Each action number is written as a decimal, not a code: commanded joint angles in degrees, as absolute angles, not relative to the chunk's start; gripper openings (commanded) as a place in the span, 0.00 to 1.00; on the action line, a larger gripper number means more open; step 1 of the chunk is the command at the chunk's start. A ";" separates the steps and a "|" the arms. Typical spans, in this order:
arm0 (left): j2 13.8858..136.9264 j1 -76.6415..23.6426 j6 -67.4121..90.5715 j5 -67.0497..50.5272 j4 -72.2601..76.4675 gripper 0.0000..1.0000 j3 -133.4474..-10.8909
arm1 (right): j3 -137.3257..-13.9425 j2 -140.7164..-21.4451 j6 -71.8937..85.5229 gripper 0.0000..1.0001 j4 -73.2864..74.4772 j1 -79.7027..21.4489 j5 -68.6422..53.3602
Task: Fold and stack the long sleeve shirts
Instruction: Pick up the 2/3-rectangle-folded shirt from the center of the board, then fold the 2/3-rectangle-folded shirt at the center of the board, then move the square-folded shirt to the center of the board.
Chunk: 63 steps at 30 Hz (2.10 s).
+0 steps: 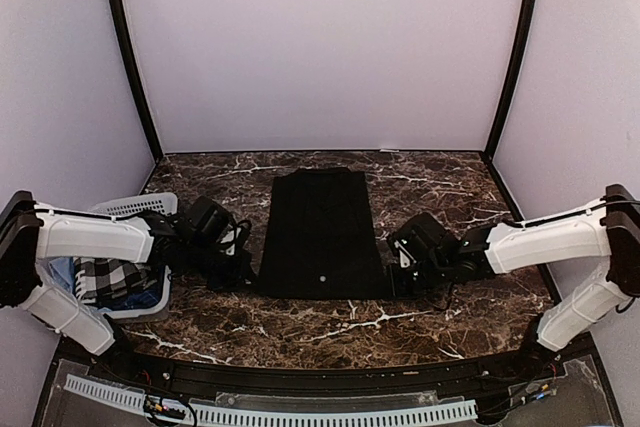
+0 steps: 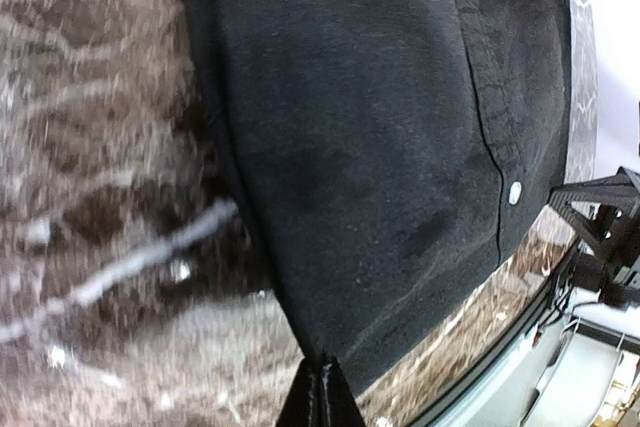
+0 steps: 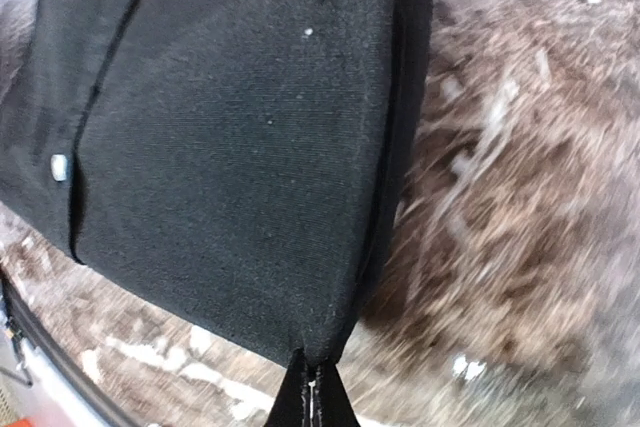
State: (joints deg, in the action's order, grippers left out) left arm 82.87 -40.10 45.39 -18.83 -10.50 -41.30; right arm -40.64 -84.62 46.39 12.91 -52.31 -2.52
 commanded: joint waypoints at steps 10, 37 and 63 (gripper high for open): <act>71.14 -42.11 45.51 -17.23 -20.29 0.00 -36.15 | -41.36 -78.95 51.70 0.00 19.60 -59.62 2.54; 122.62 -23.60 35.68 -19.25 -13.69 0.00 -90.73 | -94.67 -126.06 37.24 0.00 13.84 -32.07 -4.27; 87.21 -33.38 43.63 -17.08 -8.16 0.00 -54.52 | -55.71 -88.57 45.29 0.00 10.33 -40.39 3.36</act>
